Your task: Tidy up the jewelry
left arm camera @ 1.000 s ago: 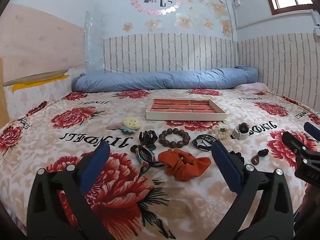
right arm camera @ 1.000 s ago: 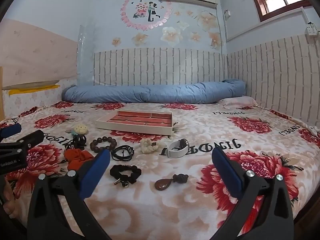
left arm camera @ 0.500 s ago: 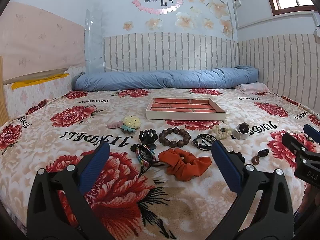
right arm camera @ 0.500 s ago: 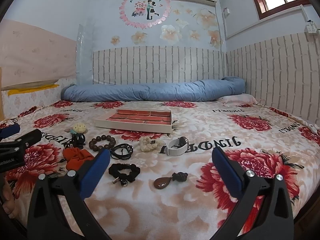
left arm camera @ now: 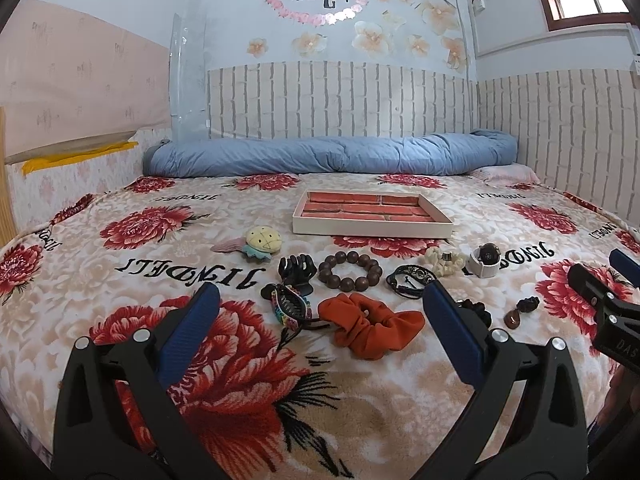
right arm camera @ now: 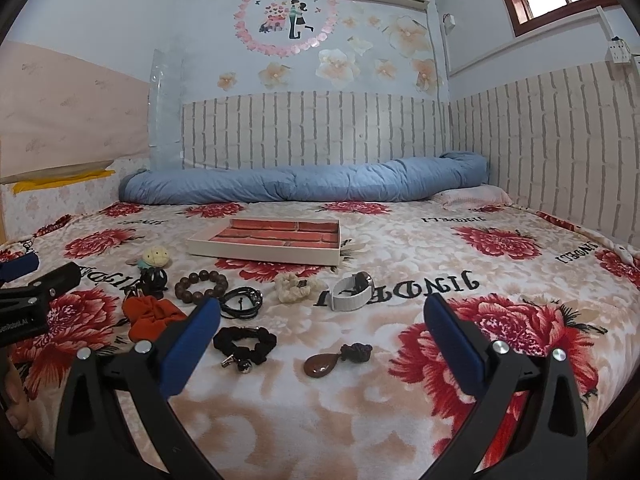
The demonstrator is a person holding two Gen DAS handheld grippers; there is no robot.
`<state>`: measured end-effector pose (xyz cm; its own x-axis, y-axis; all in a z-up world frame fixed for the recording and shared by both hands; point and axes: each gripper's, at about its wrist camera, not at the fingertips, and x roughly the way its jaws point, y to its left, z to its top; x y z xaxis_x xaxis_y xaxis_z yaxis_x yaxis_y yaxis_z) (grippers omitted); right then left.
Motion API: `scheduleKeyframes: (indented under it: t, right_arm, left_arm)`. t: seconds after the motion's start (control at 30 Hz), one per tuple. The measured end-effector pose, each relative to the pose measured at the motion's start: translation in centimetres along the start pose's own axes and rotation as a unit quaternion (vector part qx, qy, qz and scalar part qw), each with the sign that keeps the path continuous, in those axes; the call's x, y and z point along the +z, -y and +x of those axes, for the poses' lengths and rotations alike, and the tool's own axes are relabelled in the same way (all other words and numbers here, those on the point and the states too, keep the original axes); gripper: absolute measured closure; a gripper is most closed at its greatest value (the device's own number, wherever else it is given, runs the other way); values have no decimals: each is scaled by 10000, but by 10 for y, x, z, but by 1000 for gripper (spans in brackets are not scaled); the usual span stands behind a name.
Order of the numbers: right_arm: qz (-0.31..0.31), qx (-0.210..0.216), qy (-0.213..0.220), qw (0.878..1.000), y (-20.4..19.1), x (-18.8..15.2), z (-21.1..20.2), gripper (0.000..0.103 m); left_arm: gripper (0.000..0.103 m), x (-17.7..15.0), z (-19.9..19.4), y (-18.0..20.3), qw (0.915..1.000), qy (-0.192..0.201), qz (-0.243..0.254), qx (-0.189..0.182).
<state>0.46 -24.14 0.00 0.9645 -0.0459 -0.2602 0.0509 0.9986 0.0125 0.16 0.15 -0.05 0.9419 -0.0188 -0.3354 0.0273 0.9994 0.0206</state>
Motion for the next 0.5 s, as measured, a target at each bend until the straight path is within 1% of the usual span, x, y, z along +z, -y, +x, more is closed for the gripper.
scheduleKeyframes:
  t: [0.5]
  right_arm:
    - [-14, -27, -44, 10000, 0, -1, 1, 4]
  left_arm:
    - [5, -2, 7, -1, 10000, -81, -13, -20]
